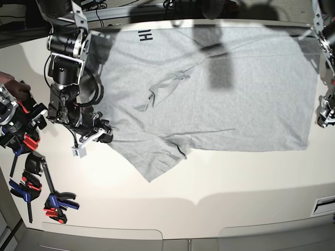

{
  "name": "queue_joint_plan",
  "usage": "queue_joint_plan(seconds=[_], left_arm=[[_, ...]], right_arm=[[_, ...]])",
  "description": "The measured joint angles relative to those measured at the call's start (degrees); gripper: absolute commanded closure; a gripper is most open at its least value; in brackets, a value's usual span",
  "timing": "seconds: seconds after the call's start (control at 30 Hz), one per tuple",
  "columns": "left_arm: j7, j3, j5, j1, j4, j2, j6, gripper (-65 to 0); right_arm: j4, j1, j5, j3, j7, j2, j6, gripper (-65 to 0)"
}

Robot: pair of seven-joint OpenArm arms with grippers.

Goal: Fold the T-shirt properly
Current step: 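Move both grippers to the opposite shirt edge and pinch its corners, then lift the pinched edge and fold it over onto the printed edge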

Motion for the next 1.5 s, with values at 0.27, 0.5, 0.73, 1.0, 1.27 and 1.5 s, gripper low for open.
queue_joint_plan(seconds=[0.27, 0.5, 0.73, 1.0, 1.27, 1.5], left_arm=[[-0.2, -0.02, -0.15, -0.44, 0.02, 2.4, -0.09, -18.2], [0.5, -0.02, -0.35, -0.76, 0.02, 5.01, -4.15, -23.7], [1.18, -0.02, -0.35, -1.22, 0.02, 5.35, -4.15, -23.7], [1.16, -0.02, -0.13, -1.62, 0.02, 5.38, -4.13, -23.7], [1.33, 3.26, 0.66, -4.44, 0.0, 6.67, -3.87, -22.8], [0.24, 8.35, 0.96, -5.29, -0.13, 7.56, -3.91, 0.0]], right_arm=[[0.0, 0.0, 0.0, 0.0, 0.17, 0.02, 0.0, 0.0], [0.0, 0.0, 0.0, 0.0, 0.17, 0.0, 0.0, 0.0], [0.0, 0.0, 0.0, 0.0, 0.2, 0.02, 0.0, 0.0], [0.0, -0.02, -0.04, 0.0, 0.66, 0.0, 0.0, 0.0], [0.0, -0.02, -0.04, 0.0, 0.66, 0.0, 0.0, 0.0], [0.0, -0.02, -0.02, 0.0, 0.52, 0.0, 0.0, 0.0]])
